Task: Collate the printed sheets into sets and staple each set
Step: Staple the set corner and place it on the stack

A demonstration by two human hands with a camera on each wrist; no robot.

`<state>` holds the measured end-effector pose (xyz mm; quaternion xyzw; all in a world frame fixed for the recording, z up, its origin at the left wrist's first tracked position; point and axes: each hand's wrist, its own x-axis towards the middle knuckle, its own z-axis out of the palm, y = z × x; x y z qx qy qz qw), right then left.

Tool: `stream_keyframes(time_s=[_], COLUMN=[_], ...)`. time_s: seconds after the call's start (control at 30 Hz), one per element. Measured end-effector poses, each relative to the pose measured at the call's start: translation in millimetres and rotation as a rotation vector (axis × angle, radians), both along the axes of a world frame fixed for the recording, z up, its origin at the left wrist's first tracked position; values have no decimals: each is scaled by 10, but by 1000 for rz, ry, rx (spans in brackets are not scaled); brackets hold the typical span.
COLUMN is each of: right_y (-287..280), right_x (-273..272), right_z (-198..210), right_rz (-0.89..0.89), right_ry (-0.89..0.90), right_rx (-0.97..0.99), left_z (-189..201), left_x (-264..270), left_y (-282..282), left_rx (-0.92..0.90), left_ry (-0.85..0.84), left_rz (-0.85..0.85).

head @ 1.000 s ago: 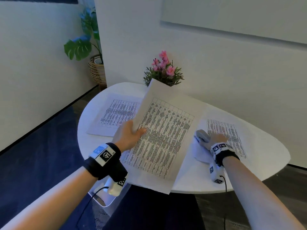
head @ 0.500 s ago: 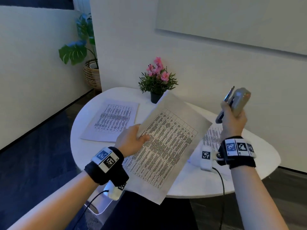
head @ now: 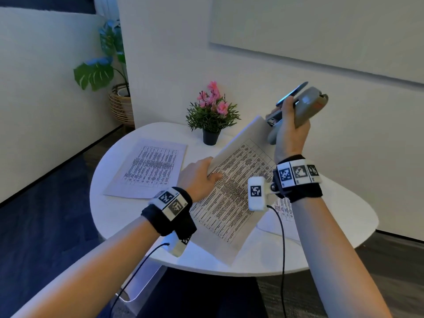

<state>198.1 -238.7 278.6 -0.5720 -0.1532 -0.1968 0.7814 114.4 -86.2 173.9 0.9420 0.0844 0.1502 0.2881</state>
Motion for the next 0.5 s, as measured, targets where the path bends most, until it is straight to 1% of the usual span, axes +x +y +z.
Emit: stream_keyframes(time_s=[0.1,0.23,0.37,0.5], right_y=[48,100,98,144], right_x=[28,80,153,239], right_z=[-5,-29,-62,-179], right_rz=[54,111,16,-62], right_ry=[-3,-17,-26,21], right_rx=[-16,3,-22,-68], left_z=[-3,-33,-46,-110], left_x=[55,84,82,77], left_y=[-32,-66,-67,-46], left_rx=[31,10,27,50], left_ry=[-5,5,8,24], left_rz=[-5,-13,-25,-26])
